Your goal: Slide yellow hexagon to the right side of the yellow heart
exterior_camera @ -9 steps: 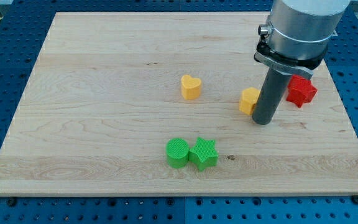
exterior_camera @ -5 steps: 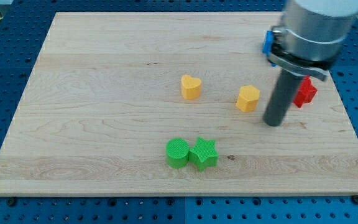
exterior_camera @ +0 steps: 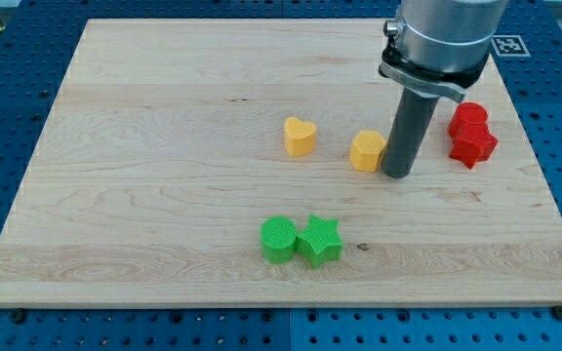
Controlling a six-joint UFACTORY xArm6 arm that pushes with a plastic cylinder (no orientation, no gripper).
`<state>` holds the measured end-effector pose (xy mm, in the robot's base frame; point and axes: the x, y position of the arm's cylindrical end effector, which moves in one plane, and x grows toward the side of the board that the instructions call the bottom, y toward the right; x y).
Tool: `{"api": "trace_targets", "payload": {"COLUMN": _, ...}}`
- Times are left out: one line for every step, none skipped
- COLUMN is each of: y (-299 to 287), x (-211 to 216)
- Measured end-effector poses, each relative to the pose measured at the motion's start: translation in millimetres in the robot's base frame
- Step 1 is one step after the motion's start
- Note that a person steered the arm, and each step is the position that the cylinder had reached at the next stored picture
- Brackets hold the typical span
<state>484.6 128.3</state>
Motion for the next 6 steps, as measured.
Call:
{"api": "trace_targets", "payload": {"y": -3, "x": 33}}
{"api": "trace_targets", "payload": {"y": -11, "x": 4}}
{"api": "trace_targets", "payload": {"y": -15, "x": -20}}
{"api": "trace_targets", "payload": {"y": -14, "x": -7}}
{"api": "trace_targets", "payload": {"y": -9, "x": -11}}
{"api": "trace_targets", "payload": {"y": -5, "x": -51}}
